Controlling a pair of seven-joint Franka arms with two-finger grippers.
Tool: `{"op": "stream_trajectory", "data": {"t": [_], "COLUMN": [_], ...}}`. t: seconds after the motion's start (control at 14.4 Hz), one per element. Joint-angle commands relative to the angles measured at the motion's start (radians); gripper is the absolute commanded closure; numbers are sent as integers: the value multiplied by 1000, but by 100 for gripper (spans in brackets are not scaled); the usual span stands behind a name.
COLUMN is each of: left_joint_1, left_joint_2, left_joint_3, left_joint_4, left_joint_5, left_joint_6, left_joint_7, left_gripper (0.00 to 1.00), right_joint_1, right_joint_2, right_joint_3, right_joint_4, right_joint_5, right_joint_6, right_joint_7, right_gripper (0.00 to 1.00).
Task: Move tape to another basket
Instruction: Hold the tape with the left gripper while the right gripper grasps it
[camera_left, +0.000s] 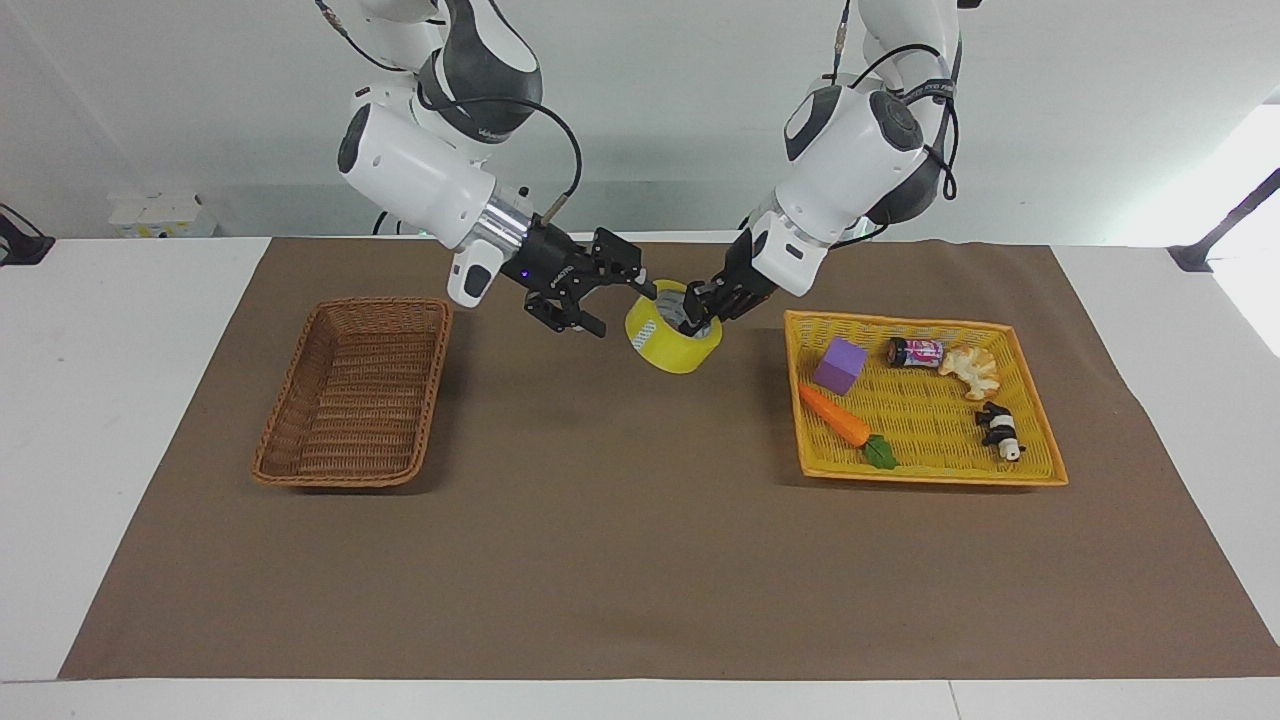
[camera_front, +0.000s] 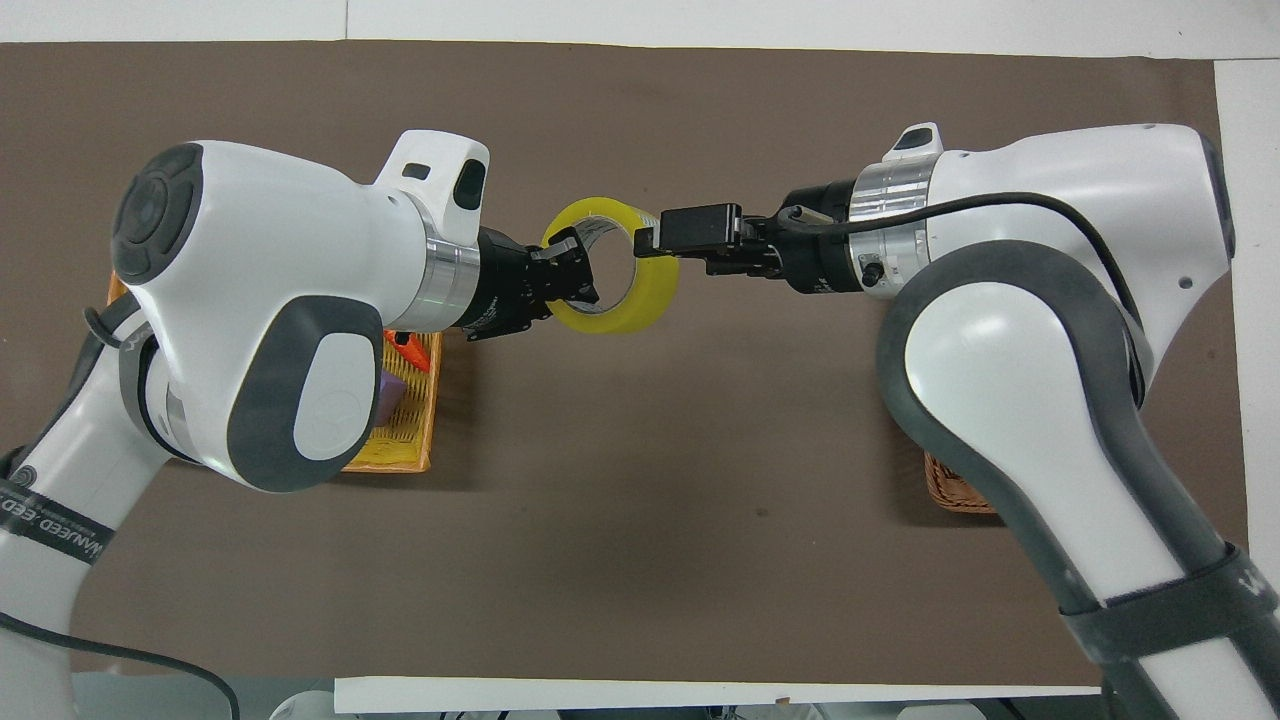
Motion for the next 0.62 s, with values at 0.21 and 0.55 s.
{"op": "stream_trajectory", "data": {"t": [0.21, 0.55], "left_joint_1": [-16, -22], "left_joint_2": [-12, -15], "left_joint_3": [14, 14], "left_joint_4": [2, -4], "left_joint_5": [-9, -9], "left_joint_6": [-15, -15], "left_joint_7": [4, 4], "left_gripper": [100, 100], "right_joint_1": [22, 16], "right_joint_2": [2, 2], "right_joint_3": [-2, -2], "right_joint_4": [-22, -22], "right_joint_5": [17, 24], "right_joint_6": [29, 5], "right_joint_7": [-13, -14], "right_gripper": [0, 8]}}
